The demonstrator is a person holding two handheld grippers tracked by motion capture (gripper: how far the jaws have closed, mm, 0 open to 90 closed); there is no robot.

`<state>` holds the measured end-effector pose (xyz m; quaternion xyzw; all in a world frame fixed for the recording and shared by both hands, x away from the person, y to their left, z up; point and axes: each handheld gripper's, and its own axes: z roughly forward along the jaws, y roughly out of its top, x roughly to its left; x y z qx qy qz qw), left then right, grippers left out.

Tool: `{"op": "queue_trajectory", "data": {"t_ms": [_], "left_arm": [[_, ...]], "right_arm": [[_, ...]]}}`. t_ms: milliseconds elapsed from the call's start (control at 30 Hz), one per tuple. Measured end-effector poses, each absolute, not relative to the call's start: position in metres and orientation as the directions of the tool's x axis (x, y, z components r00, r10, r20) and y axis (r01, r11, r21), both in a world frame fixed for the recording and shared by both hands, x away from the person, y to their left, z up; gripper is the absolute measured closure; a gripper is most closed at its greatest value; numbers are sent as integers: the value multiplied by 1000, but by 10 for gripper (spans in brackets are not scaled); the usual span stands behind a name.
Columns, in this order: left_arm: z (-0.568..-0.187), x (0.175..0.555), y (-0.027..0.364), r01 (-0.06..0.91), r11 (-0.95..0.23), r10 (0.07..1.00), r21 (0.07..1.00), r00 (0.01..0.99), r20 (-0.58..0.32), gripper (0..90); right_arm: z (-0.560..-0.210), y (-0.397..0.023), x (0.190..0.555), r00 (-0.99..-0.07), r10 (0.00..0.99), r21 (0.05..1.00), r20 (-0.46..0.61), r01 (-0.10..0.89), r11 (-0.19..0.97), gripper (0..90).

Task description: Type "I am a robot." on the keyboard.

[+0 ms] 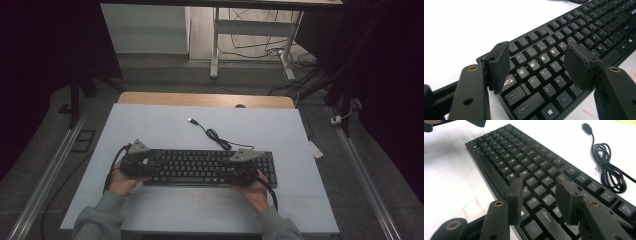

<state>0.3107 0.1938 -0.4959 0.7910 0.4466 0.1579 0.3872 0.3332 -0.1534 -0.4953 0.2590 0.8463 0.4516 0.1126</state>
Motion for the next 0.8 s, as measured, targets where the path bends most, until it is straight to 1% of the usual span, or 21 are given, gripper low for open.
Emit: {"op": "queue_trajectory", "data": {"t_ms": [100, 467, 567, 667, 800], "left_arm": [[-496, 311, 194, 582, -305, 828, 754, 554, -93, 377], [-497, 311, 192, 582, -312, 826, 751, 556, -88, 376], [-497, 311, 191, 582, -317, 826, 749, 558, -84, 375], [-498, 311, 190, 580, -323, 824, 748, 561, -79, 374], [-498, 311, 189, 579, -328, 824, 747, 562, -74, 373]], "right_arm": [[-495, -148, 334, -844, 534, 822, 48, 337, 459, 637], [-493, -129, 335, -880, 472, 816, 57, 313, 486, 891], [-494, -122, 335, -879, 473, 814, 54, 313, 489, 895], [-495, -113, 336, -883, 464, 812, 74, 323, 486, 895], [-499, -101, 334, -892, 448, 800, 69, 318, 509, 895]]}}
